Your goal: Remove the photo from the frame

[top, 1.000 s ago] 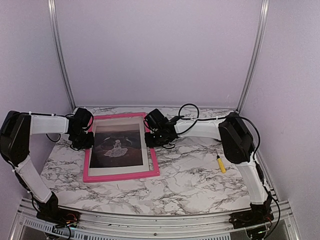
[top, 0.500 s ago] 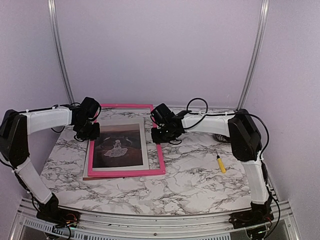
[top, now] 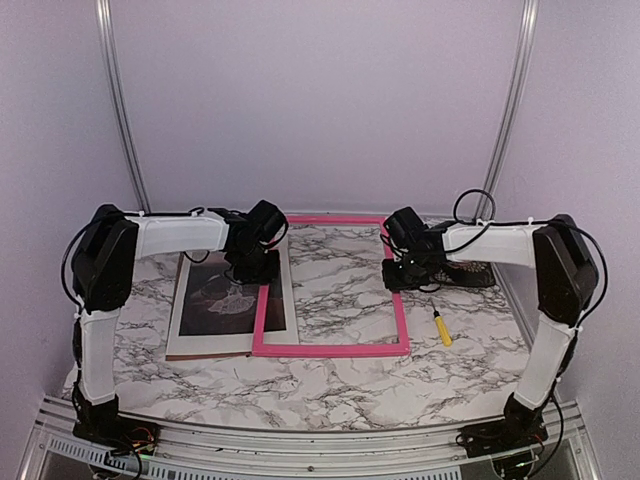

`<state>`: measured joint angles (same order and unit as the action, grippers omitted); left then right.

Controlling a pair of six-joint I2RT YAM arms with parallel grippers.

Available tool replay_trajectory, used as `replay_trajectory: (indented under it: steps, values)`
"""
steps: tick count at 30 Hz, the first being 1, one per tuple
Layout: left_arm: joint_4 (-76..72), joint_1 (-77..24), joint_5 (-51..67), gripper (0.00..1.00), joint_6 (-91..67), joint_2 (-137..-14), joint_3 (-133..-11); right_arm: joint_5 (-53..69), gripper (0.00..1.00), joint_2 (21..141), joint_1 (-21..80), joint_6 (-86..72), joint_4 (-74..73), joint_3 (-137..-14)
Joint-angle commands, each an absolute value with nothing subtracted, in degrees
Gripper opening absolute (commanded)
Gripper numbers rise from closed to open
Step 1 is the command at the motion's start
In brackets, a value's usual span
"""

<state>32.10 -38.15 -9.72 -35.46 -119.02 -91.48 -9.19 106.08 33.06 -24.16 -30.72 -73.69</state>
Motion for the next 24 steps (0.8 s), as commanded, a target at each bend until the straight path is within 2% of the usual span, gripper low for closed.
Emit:
replay_trajectory:
  steps: [1, 5, 8, 15, 19, 24]
  values:
    - [26.4, -41.8, -3.7, 0.03, -39.5, -121.8, -98.6, -2.0, 0.14, 102.9, 30.6, -16.9, -29.4, -70.3]
    - [26.4, -43.0, -2.7, 0.03, -40.7, -125.2, -102.0, -1.3, 0.16, 103.4, 28.7, -15.7, -28.4, -68.4]
    - [26.3, -43.8, -3.1, 0.03, -41.7, -126.7, -103.8, -1.2, 0.23, 103.5, 27.1, -15.3, -27.2, -66.9]
    - [24.9, -45.1, -2.7, 0.0, -45.6, -128.6, -105.4, -2.6, 0.57, 102.8, 25.3, -14.8, -27.4, -66.9]
    - [23.9, -45.6, -3.8, 0.0, -47.8, -128.6, -105.0, -2.9, 0.69, 101.2, 25.3, -14.8, -27.5, -66.8]
    - [22.9, -46.0, -4.8, 0.0, -49.6, -128.6, -104.3, -3.6, 0.79, 100.8, 25.3, -14.5, -27.6, -66.7]
